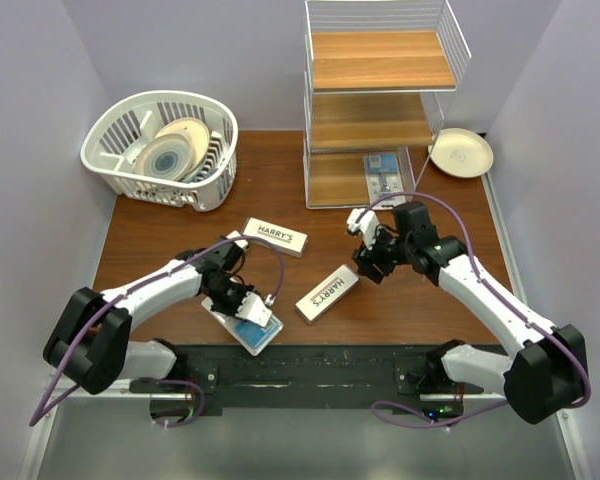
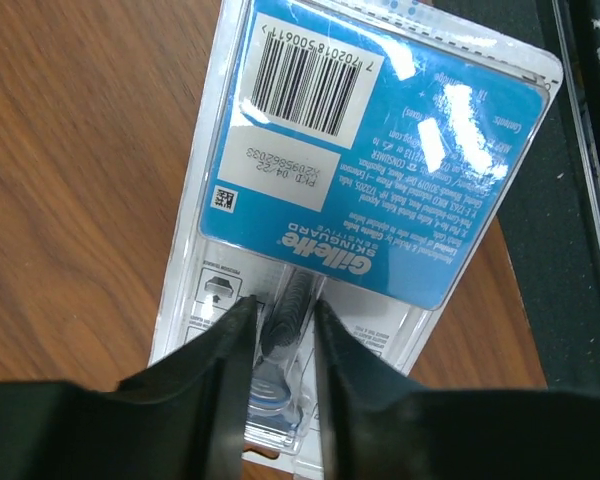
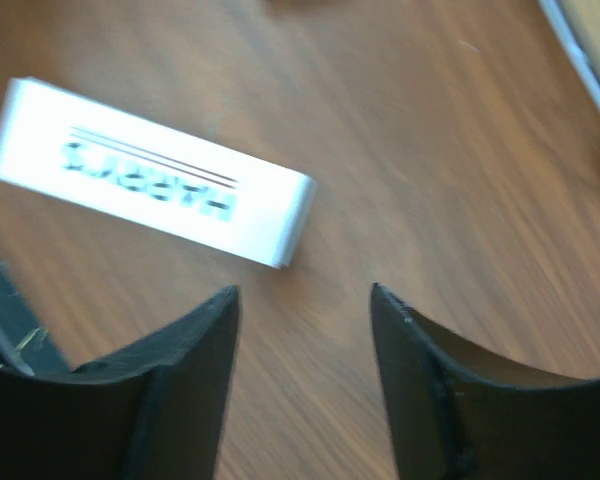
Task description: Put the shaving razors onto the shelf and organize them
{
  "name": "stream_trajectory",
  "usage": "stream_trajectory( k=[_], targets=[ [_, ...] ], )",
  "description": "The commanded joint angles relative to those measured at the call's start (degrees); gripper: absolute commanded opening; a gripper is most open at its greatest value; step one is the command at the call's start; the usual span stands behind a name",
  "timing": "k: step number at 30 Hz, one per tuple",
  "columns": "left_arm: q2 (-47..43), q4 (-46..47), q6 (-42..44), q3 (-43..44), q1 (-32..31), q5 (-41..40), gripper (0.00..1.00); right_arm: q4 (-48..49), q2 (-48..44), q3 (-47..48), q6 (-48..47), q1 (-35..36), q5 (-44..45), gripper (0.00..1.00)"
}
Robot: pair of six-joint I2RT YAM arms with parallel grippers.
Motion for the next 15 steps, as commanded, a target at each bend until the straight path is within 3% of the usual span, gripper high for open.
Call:
stream_trajectory(
  k=[1,2,6,15],
  targets=[
    [0.12,3.17,-3.77,-2.25,-0.43,-0.06,0.25,-3.16,3.38,2.21,-13.75,4.38,-12.97,0.91],
    [0.12,3.26,-4.31,-2.34,-0.43,-0.14,0.22,-5.26,4.0,2.65,-16.83,5.27,-13.33,0.99],
    [-0.23,5.19,-9.48,-3.05,-0.43,0.38,0.13,-8.36,10.13,5.38,-29.83,8.18,-13.95,0.99],
    [-6.02,4.5,-18.37,-5.24,-0.17,-1.81,0.03,-12.84,24.48,13.2,-43.56,10.73,-13.69,0.99]
  ],
)
